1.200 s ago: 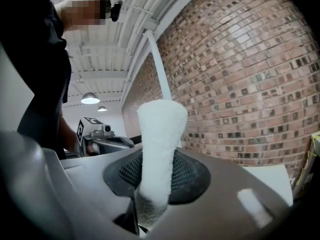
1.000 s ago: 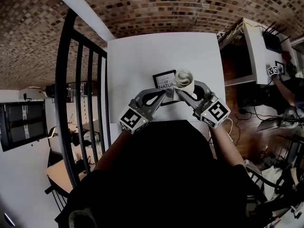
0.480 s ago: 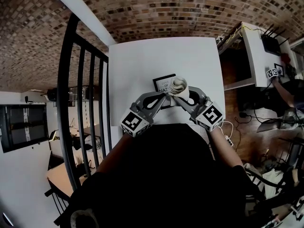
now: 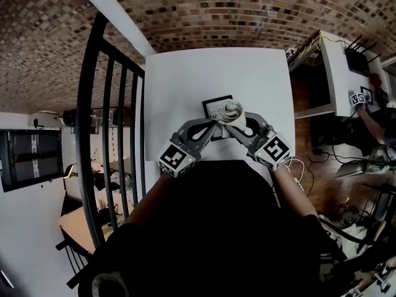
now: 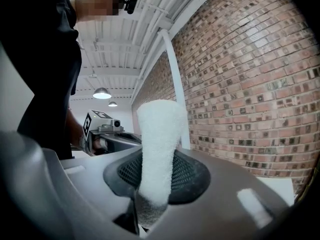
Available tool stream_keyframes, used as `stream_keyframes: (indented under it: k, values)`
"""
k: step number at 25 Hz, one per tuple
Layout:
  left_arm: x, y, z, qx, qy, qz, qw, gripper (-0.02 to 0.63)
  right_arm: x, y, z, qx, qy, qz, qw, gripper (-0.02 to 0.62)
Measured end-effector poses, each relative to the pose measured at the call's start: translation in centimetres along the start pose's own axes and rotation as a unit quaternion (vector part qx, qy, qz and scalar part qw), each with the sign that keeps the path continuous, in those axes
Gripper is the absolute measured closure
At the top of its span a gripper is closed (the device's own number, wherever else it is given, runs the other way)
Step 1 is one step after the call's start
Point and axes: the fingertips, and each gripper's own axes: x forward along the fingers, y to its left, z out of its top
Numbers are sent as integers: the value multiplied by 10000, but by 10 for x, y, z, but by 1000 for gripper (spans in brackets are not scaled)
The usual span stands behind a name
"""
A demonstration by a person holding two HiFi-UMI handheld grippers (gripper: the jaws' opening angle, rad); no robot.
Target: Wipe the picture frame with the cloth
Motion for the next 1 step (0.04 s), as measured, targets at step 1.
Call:
stream_keyframes:
  k: [1]
  values:
    - [-1, 0, -1, -4, 8, 14, 10000, 606, 1, 0, 0, -15, 9, 8, 10000, 488]
